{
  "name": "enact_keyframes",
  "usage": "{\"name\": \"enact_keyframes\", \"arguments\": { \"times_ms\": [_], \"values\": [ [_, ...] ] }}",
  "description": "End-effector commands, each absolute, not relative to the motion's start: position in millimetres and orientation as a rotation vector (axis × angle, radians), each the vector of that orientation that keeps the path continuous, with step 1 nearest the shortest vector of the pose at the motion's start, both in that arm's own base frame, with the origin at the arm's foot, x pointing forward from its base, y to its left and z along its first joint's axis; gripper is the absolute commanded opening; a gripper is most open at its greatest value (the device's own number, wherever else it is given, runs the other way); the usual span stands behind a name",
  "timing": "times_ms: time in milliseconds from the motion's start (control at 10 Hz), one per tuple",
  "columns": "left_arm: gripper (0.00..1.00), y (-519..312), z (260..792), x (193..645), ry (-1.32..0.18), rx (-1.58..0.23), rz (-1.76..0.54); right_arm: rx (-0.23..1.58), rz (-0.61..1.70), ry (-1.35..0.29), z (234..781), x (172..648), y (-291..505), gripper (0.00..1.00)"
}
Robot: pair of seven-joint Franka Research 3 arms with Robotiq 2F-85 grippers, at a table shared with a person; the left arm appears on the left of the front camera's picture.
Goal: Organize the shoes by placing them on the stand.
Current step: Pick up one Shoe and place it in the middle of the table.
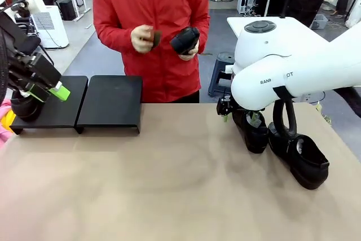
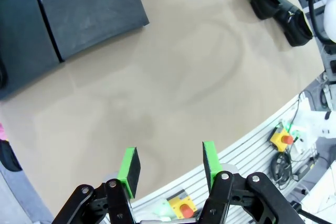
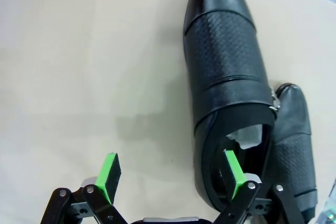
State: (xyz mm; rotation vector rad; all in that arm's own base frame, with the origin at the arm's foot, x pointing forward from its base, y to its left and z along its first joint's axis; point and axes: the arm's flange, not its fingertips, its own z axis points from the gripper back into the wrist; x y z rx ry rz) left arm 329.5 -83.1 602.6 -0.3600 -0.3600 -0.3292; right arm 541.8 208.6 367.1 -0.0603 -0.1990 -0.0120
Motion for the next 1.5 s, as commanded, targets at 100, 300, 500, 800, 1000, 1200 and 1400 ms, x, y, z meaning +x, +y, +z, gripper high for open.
{"name": "enact_keyframes", "arguments": {
  "times_ms": [100, 300, 500, 800, 1000, 1200, 1400],
  "values": [
    [0.64, -82, 603, 329, -0.358, -0.384, -0.343, -0.033, 0.024, -0.146, 361, 551, 204, 1.00],
    [0.64, -82, 603, 329, -0.358, -0.384, -0.343, -0.038, 0.037, -0.124, 350, 554, 202, 1.00],
    [0.64, -82, 603, 329, -0.358, -0.384, -0.343, -0.038, 0.050, -0.107, 341, 555, 200, 1.00],
    [0.64, -82, 603, 329, -0.358, -0.384, -0.343, -0.032, 0.046, -0.105, 336, 557, 194, 0.80],
    [0.64, -82, 603, 329, -0.358, -0.384, -0.343, -0.051, 0.036, -0.129, 338, 558, 192, 0.41],
    [0.64, -82, 603, 329, -0.358, -0.384, -0.343, -0.054, 0.034, -0.134, 338, 558, 191, 0.01],
    [0.64, -82, 603, 329, -0.358, -0.384, -0.343, -0.078, 0.017, -0.147, 338, 558, 190, 0.00]
  ]
}}
